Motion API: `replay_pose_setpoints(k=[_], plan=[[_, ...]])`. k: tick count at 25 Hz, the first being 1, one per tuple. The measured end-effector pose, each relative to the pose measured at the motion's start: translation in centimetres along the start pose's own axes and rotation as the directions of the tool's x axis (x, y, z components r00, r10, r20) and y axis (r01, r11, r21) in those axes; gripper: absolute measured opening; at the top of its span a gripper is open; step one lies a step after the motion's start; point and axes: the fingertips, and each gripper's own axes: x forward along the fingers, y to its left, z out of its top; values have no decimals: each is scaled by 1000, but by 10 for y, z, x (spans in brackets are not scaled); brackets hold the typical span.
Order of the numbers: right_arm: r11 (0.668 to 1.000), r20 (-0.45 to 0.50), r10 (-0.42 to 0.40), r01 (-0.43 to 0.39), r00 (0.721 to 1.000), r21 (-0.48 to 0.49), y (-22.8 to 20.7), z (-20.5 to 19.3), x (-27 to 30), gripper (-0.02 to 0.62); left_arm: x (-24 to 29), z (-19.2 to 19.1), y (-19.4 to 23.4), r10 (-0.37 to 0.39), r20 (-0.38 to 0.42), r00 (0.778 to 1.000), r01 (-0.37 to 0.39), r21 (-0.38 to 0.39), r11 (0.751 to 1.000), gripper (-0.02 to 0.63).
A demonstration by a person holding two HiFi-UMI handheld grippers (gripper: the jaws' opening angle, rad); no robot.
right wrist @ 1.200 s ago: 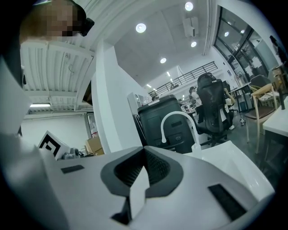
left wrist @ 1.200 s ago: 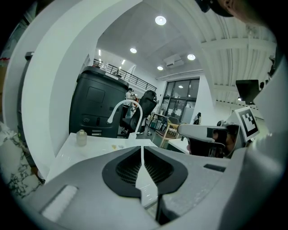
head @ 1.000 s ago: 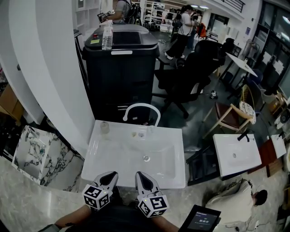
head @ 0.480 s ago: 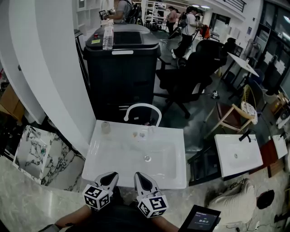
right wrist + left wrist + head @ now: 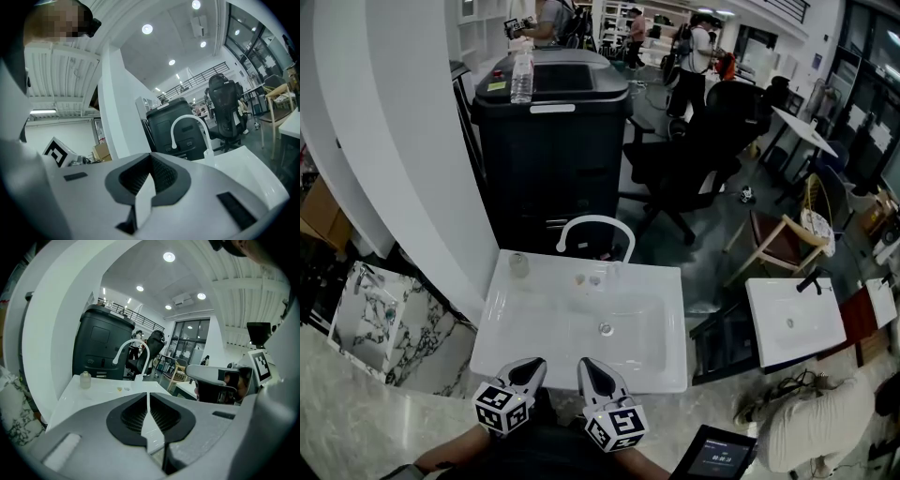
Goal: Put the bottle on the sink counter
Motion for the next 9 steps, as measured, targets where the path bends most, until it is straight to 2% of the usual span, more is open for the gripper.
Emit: replay_pose_setpoints(k=[9], plan=[[1000,-9,2,-2,1000,13,-5,1,5,-5,6,2,2,4,-12,1000,-4,0,1000,18]])
